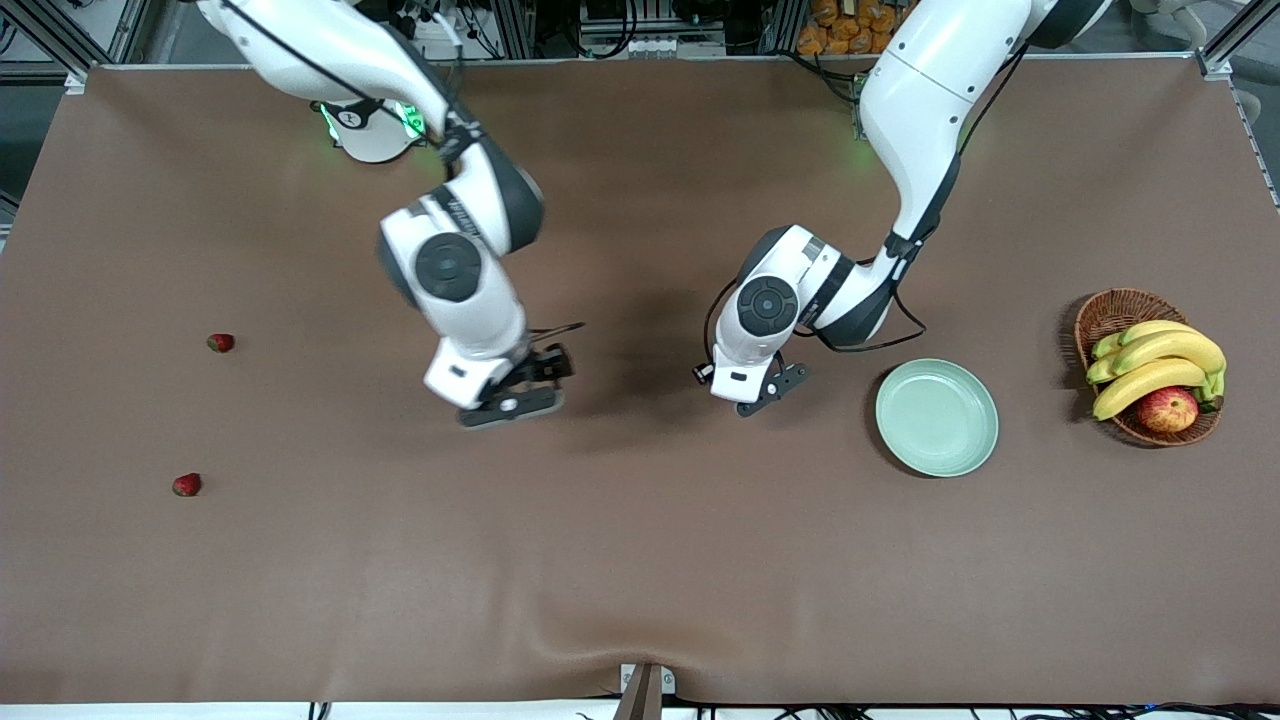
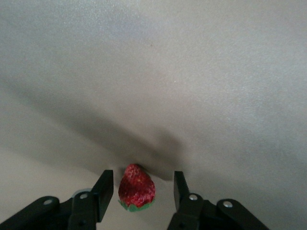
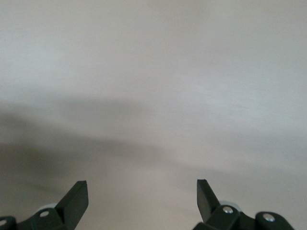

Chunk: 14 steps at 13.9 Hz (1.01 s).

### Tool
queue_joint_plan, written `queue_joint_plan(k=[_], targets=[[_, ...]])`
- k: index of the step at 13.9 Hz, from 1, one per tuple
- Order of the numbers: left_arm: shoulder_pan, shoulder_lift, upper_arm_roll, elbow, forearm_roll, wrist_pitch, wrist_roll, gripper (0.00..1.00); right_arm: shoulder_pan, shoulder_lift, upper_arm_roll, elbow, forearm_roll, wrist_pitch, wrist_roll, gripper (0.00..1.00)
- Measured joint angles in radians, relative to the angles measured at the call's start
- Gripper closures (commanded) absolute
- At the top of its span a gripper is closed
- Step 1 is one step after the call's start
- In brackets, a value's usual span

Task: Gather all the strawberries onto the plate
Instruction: 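Release the strawberry onto the plate while the right gripper reaches another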

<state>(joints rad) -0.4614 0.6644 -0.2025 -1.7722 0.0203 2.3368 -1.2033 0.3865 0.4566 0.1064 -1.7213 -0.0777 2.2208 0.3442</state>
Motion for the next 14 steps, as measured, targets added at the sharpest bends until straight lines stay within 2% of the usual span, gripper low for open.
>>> queue_joint_plan(k=[1, 2, 8, 11, 14], targets=[[0.000, 0.002, 0.000, 0.000, 0.000, 0.000, 0.000, 0.97, -0.047, -0.012, -0.001, -0.019, 0.000, -0.009, 0.000, 0.00], [0.000, 0.003, 0.000, 0.001, 0.000, 0.000, 0.000, 1.00, -0.100, -0.019, -0.002, -0.029, 0.000, -0.020, 0.000, 0.00], [0.019, -0.016, 0.022, 0.026, 0.009, -0.008, 0.006, 1.00, -0.385, -0.020, -0.003, -0.048, -0.001, -0.035, -0.043, 0.00], [0.119, -0.096, 0.033, 0.042, 0.056, -0.102, 0.126, 1.00, -0.483, 0.000, -0.003, -0.039, -0.009, -0.025, -0.108, 0.00], [0.262, -0.161, 0.038, 0.040, 0.061, -0.197, 0.356, 1.00, -0.569, 0.066, -0.003, 0.018, -0.021, -0.009, -0.128, 0.00]])
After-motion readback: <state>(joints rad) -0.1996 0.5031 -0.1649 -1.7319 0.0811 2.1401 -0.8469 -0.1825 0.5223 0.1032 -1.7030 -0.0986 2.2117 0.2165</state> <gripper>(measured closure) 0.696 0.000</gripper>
